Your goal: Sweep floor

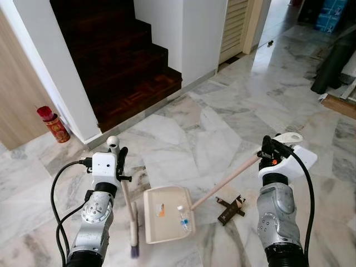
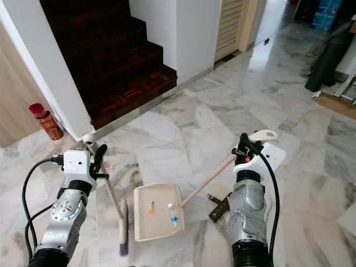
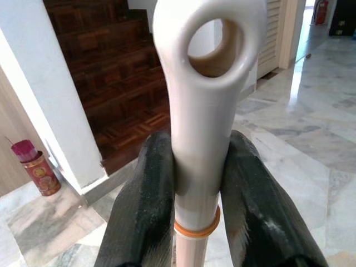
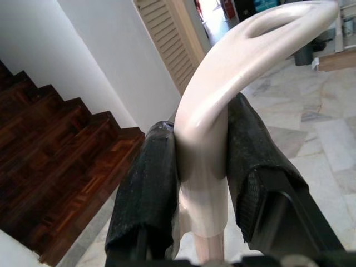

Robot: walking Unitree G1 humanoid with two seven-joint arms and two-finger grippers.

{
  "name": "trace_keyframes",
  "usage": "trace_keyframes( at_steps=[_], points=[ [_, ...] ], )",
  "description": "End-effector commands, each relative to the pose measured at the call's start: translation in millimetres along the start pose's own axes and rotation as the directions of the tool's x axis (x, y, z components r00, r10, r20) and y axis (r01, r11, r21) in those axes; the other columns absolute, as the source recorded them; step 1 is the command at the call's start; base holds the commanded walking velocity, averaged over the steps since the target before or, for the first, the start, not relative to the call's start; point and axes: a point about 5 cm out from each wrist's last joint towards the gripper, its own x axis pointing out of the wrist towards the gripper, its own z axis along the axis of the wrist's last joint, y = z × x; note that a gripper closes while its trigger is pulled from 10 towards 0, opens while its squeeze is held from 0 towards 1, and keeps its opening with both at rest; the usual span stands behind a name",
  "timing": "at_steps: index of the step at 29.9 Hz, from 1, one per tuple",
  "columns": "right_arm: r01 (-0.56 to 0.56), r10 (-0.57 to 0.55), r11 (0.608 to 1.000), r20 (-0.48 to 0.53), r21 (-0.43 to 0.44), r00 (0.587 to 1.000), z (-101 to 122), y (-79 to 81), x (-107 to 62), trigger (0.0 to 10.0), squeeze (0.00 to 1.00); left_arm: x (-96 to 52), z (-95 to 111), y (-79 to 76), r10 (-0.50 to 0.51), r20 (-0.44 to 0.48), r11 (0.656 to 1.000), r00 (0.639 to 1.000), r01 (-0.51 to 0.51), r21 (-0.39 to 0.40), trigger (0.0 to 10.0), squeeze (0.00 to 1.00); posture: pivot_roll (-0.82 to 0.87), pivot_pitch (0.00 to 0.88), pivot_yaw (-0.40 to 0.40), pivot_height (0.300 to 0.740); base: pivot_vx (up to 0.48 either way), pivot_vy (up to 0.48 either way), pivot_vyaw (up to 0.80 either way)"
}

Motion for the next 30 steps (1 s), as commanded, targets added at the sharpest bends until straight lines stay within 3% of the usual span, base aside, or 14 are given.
trace_keyframes(
  at_steps=[1, 11, 22, 30],
  points=[
    [-0.02, 0.018, 0.999, 0.066, 0.032, 0.998, 14, 7.6, 3.3, 10.0, 0.0, 3.5, 12, 4.0, 0.005, 0.052, 1.0, 0.999, -0.006, 0.012, 10.0, 0.0, -0.03, 0.0, 0.035, 0.74, 0.0, 0.0, 0.0],
    [-0.033, 0.03, 0.998, 0.065, 0.053, 0.997, 15, 9.6, 0.7, 10.0, 0.0, 3.4, 26, 11.3, 0.07, 0.114, 0.997, 0.991, -0.073, 0.024, 10.0, 0.0, -0.02, 0.0, 0.03, 0.74, 0.0, 0.0, 0.0],
    [-0.04, 0.038, 0.998, 0.059, 0.042, 0.998, 13, 8.3, -3.5, 10.0, 0.0, -4.3, 25, 8.2, 0.07, 0.109, 0.997, 0.992, -0.071, 0.011, 10.0, 0.0, -0.02, 0.0, 0.027, 0.74, 0.0, 0.0, 0.0],
    [-0.047, 0.046, 0.999, 0.08, 0.018, 0.996, 20, 6.5, -1.8, 10.0, 0.0, -0.6, 30, 5.7, 0.069, 0.121, 0.998, 0.99, -0.07, 0.001, 10.0, 0.0, -0.03, 0.0, 0.017, 0.74, 0.0, 0.0, 0.0]
  ],
)
